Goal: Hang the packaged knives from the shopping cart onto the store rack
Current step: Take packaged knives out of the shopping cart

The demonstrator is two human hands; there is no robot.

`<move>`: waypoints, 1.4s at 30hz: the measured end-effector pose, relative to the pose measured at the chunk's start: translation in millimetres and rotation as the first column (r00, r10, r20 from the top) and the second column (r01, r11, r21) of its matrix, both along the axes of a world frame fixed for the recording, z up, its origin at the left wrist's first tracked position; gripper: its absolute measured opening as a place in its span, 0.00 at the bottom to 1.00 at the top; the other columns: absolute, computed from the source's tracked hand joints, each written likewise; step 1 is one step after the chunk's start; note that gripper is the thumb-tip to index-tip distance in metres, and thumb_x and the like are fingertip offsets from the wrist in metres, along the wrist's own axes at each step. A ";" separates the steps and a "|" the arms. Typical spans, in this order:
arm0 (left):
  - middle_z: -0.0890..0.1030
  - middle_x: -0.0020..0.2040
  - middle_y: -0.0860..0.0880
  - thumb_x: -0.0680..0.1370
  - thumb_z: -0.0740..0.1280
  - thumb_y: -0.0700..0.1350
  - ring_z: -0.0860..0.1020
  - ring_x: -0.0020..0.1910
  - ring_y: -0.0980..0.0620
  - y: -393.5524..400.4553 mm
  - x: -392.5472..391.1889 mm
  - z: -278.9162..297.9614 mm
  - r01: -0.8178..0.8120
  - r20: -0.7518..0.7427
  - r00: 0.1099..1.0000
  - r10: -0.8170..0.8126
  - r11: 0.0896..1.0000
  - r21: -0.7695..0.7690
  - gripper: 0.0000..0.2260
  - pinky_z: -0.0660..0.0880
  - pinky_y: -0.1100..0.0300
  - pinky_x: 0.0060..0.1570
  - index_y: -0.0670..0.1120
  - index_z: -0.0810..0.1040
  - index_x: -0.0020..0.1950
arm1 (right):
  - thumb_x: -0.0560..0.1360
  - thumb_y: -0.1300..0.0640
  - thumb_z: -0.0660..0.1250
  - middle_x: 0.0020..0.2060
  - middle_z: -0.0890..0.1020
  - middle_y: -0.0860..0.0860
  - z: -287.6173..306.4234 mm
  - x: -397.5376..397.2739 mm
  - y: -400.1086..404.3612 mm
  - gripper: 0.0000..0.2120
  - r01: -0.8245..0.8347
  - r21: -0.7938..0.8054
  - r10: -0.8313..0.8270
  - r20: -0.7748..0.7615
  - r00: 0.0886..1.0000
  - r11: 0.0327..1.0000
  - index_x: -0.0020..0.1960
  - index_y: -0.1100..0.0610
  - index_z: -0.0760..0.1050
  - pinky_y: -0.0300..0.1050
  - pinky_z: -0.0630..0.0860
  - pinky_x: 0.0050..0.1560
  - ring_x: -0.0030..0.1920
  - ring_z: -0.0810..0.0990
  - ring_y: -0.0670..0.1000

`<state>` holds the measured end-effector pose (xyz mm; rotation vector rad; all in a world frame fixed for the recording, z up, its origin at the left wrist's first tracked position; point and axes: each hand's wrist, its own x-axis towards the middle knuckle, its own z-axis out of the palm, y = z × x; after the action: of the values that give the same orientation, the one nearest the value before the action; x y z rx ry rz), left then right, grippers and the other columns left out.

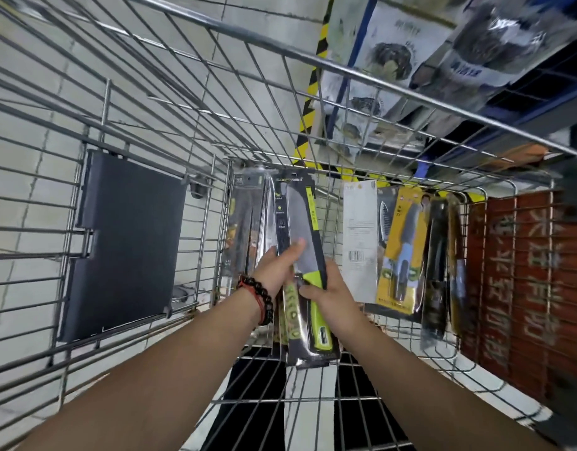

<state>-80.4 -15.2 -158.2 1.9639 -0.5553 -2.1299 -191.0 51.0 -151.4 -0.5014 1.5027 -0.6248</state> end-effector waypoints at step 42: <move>0.63 0.76 0.45 0.63 0.75 0.66 0.68 0.70 0.44 -18.3 47.7 -18.5 0.256 0.221 0.944 -0.245 0.966 -0.022 0.52 0.65 0.45 0.69 0.49 0.52 0.78 | 0.71 0.61 0.74 0.56 0.81 0.49 -2.2 -23.5 -9.1 0.25 0.111 0.120 -0.101 -0.085 0.991 0.987 0.64 0.51 0.68 0.46 0.80 0.54 0.53 0.82 0.49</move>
<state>-32.7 -33.4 -176.7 2.2168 -0.9351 -2.0232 -214.5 41.8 -153.6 -0.3553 1.6407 -0.5955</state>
